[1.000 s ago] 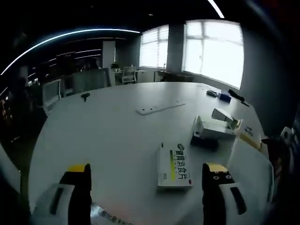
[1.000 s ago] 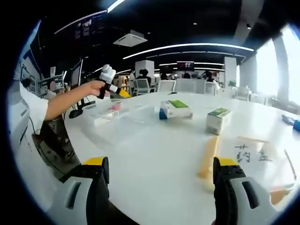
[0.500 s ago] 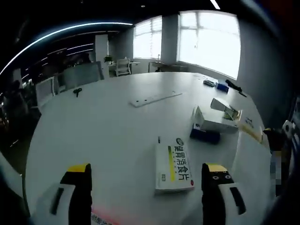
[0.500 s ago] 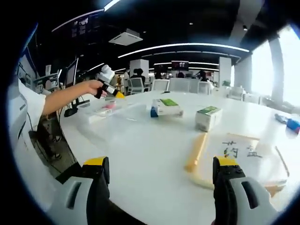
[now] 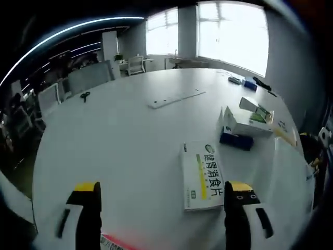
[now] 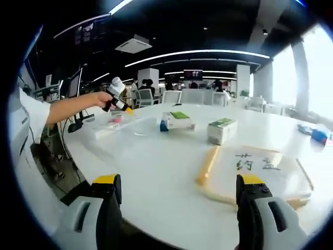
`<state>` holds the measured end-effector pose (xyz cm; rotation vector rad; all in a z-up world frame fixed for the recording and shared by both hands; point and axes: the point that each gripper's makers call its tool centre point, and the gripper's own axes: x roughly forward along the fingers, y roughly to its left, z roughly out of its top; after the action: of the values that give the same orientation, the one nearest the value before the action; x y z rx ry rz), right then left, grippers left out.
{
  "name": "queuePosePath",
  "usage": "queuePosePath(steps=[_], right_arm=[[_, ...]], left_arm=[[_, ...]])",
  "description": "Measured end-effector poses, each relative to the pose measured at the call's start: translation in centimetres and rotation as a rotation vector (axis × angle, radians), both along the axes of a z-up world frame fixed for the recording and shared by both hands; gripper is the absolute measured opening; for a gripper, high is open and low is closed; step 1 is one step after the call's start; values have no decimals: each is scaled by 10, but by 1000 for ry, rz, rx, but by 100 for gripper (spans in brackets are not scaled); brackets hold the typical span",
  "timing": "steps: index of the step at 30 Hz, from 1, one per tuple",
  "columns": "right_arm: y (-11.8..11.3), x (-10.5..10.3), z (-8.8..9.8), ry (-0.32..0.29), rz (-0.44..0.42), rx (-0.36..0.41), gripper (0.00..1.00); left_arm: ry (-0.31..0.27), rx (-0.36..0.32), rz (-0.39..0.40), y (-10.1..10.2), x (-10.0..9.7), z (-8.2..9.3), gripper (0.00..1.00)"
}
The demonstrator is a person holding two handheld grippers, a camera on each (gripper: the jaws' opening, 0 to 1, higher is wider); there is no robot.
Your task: Arrange the small medicine boxes into an aligned row inside the storage area until every box is upright, visible, and separated from the surrounding clutter.
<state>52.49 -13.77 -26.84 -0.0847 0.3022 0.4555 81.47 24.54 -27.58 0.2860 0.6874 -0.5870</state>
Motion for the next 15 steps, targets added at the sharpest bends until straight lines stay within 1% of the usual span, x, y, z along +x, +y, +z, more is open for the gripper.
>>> queuePosePath(steps=[1,3,5,6,8,9,10,11,13,15], right_arm=[[0,0,-1,-1,1,1,90],[-1,-1,-3,9,-5,1,90],[-3,-5,-3,7,-17,-6,90],[-3,-8,-4,8,-15,-7,90],[-3,-11,-5,11,2,4,90],[-3,-11,-5,16,2,6,90],[-4,-12,-6,19,1,2,90],[-9,-11,-6,18,-17,-24,89],[-15,-9,-2,8,-43,-34,89],[-16,-11,1,1,-47,-30,89]], left_arm=[[-3,9,-13,-2,0,1,98],[-2,16,-13,-2,1,2,99],[3,32,-7,-2,1,0,99],[2,56,-10,-1,7,-2,99],[-5,89,-20,-3,7,-5,99],[-3,93,-25,-4,8,-7,99],[4,60,-27,-8,8,-6,99],[15,58,-21,-9,9,-7,99],[3,61,-25,-11,9,-7,99],[17,51,-32,-15,13,-8,99]])
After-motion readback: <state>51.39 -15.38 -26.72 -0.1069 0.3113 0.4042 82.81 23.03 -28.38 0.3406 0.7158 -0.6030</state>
